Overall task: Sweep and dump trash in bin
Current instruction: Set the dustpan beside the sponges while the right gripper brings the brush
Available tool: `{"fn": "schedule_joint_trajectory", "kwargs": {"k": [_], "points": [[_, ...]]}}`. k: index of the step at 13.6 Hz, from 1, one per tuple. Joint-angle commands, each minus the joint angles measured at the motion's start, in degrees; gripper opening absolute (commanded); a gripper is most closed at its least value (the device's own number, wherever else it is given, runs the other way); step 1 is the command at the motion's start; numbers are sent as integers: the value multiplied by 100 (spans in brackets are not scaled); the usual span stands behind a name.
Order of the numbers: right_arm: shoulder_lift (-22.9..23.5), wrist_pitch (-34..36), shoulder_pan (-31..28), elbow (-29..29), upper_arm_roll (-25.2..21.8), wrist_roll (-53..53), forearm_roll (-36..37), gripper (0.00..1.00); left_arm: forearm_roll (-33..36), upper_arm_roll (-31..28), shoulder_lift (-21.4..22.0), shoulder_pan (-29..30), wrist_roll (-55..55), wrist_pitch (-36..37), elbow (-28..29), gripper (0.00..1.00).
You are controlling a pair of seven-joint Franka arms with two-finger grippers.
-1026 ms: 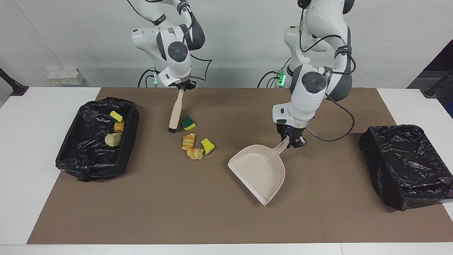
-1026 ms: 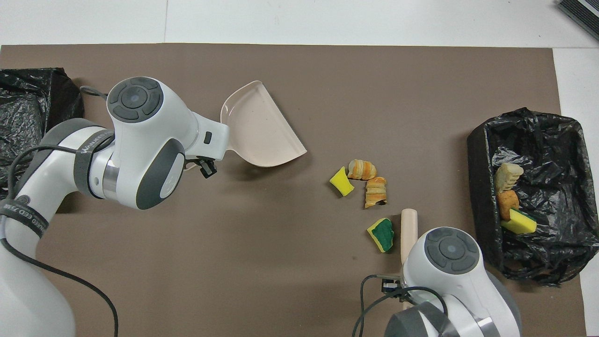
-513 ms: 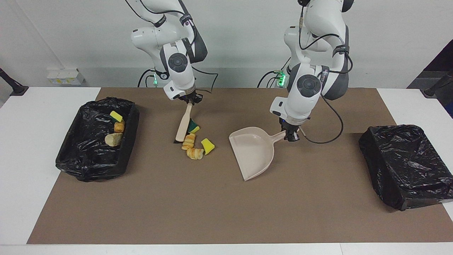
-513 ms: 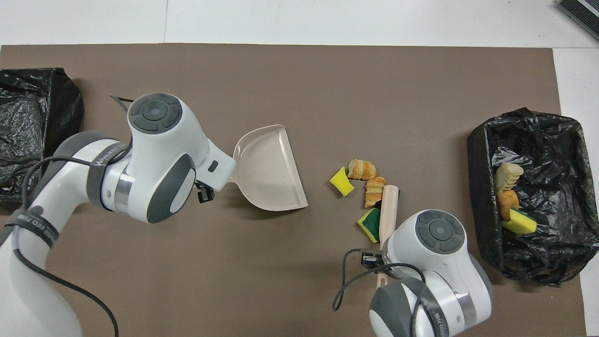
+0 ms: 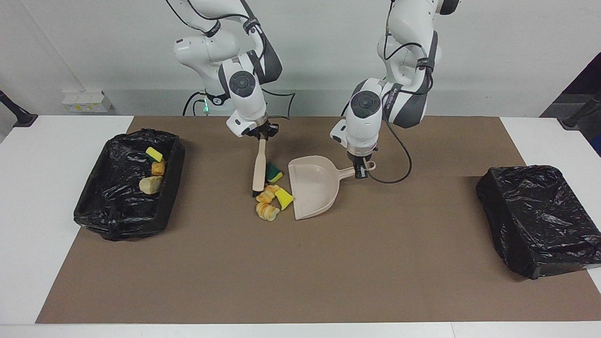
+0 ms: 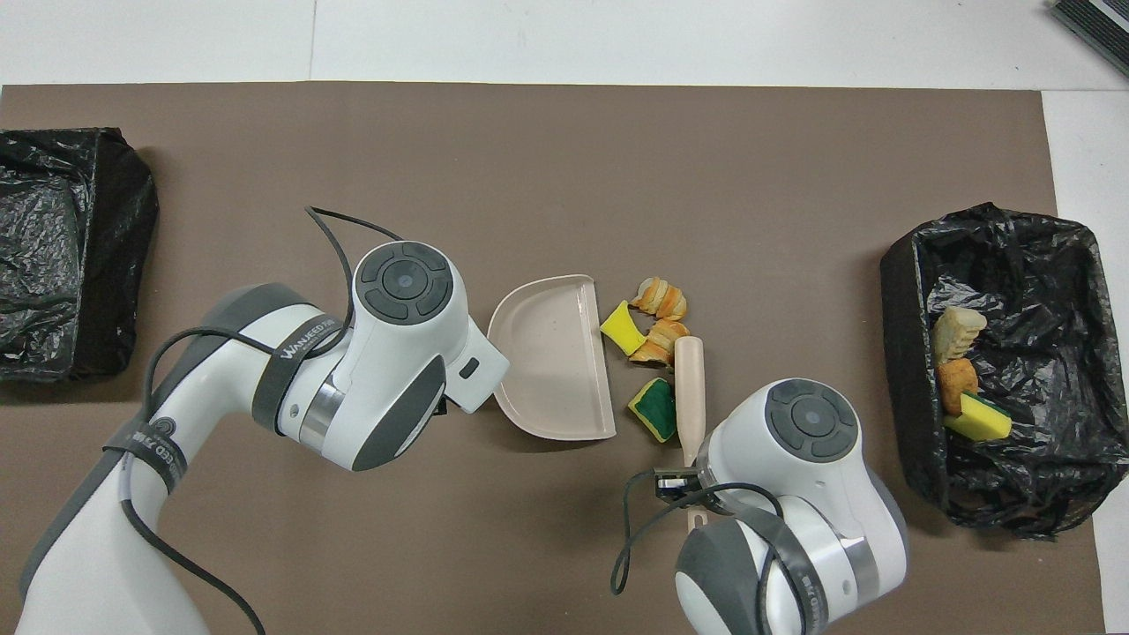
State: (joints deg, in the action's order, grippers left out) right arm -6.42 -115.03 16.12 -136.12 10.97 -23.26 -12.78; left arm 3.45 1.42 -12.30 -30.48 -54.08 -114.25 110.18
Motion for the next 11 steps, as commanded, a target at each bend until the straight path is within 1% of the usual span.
{"fn": "schedule_joint_trajectory", "kwargs": {"k": [1, 2, 3, 4, 6, 8, 9, 10, 11], "points": [[71, -19, 57, 85, 19, 217, -172, 0, 85, -37, 210, -55, -164, -474, 434, 0], [71, -89, 67, 76, 19, 226, -190, 0, 85, -37, 201, -46, -434, -571, 443, 0], [71, -125, 84, 68, 28, 287, -399, 0, 77, -46, 193, -46, -680, -606, 443, 0], [71, -125, 93, 68, 19, 461, -618, 0, 76, -37, 193, -54, -456, -624, 443, 0], [88, -142, 93, 94, 19, 664, -882, 0, 76, -37, 201, -55, -384, -642, 452, 0], [158, -370, 224, 155, 19, 1015, -1575, 0, 76, -37, 210, -55, -384, -755, 539, 0], [211, -406, 242, 269, 19, 1121, -1848, 0, 76, -37, 219, -37, -471, -887, 644, 0], [333, -371, 243, 461, 19, 1114, -1920, 0, 76, -37, 184, -20, -550, -1236, 714, 0], [421, -293, 260, 655, 19, 1087, -1921, 0, 76, -37, 166, 15, -620, -1379, 724, 0]]}}
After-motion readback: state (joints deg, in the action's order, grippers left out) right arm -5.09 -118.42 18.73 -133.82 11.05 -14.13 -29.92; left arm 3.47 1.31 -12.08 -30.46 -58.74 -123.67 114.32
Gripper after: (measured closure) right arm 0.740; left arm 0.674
